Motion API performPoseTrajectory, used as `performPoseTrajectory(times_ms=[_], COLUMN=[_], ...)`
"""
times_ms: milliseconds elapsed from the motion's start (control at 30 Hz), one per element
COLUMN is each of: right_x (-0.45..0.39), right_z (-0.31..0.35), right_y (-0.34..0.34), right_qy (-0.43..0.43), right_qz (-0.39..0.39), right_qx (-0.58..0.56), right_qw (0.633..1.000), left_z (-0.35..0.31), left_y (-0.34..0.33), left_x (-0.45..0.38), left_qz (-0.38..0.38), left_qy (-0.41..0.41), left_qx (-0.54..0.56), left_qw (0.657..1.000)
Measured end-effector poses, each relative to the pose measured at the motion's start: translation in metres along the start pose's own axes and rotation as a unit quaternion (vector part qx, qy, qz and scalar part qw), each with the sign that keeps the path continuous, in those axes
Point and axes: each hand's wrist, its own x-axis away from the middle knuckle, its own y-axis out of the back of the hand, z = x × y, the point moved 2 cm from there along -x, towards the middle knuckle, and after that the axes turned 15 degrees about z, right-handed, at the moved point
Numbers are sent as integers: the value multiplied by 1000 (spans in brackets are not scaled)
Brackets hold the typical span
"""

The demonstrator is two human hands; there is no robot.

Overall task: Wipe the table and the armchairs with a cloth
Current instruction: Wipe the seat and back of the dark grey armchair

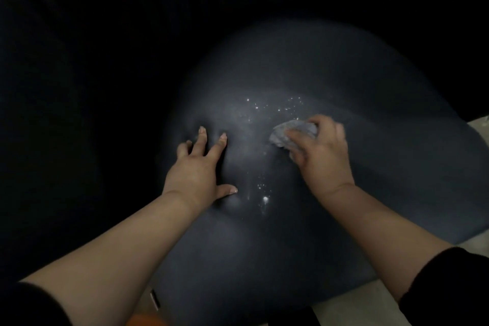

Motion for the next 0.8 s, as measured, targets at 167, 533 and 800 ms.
performPoseTrajectory(times_ms=[167,533,800], right_x=[-18,-37,-106], right_z=[23,23,55], right_y=[3,-6,-8], right_qy=[35,28,94], right_qz=[-60,1,51], right_qx=[-97,-49,1], right_qw=[993,998,994], left_z=[0,3,1], left_y=[-2,-6,-6], left_x=[-2,-2,-5], left_qz=[-8,-15,7], left_qy=[-6,-16,-12], left_qx=[6,27,27], left_qw=[1000,999,1000])
